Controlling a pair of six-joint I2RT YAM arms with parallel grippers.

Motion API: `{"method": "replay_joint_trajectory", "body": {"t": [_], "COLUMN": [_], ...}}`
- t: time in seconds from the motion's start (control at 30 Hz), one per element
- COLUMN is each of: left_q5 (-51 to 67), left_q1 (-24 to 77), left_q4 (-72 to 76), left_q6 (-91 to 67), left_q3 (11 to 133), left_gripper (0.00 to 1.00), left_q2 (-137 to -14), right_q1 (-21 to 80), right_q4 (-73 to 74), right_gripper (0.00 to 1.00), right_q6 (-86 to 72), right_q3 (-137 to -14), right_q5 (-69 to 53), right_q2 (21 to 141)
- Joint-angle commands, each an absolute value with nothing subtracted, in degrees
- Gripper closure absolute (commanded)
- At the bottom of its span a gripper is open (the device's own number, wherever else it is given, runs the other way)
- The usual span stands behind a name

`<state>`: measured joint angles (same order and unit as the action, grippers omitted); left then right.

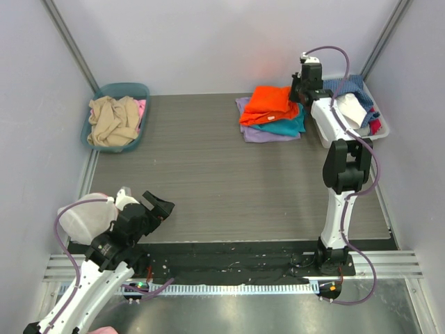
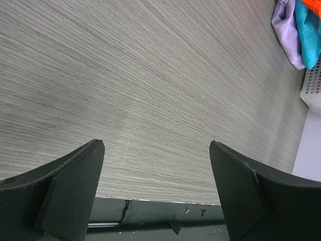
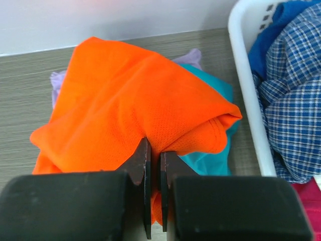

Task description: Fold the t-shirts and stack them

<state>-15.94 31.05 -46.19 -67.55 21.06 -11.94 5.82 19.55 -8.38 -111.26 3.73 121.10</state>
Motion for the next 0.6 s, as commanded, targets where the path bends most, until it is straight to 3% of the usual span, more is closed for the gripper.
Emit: {"method": "replay_joint_trajectory", "body": {"t": [0.0,0.03,0.07,0.17,0.27,0.57], "left_q5": [-16.1,-16.1,-16.1,-16.0,-15.9,-15.6], "left_q1": [31.0,31.1,31.1,31.1,31.0,31.0], "left_q4": [-45.9,-46.0,-45.9,-45.9,-45.8,-44.7], "left_q6": [-68.1,-68.1,-68.1,-68.0,-68.0,-67.8], "left_q3": [21.4,21.4,21.4,21.4,21.5,21.3], "left_gripper": [0.09,0.09,0.09,0.09,0.09,0.09], "left_q2": [-12.0,-12.0,-12.0,-12.3,-12.6,-13.0], "right_q1": [4.9,4.6,4.4,4.0,4.0,4.0], "right_q4": [16.2,16.4,16.8,16.8,17.1,18.3], "right_gripper": [0.89,0.78,0.54,0.28,0.21,0.17], "right_q6": [-9.1,-9.4,-9.7,-10.4,-10.5,-10.5], "right_q3": [-110.7,-110.4,-110.1,-108.5,-108.0,-107.0], "right_q5": [4.0,4.0,4.1,6.3,7.6,11.5], "right_q2": [117.3,117.5,117.4,116.4,115.1,110.8]}}
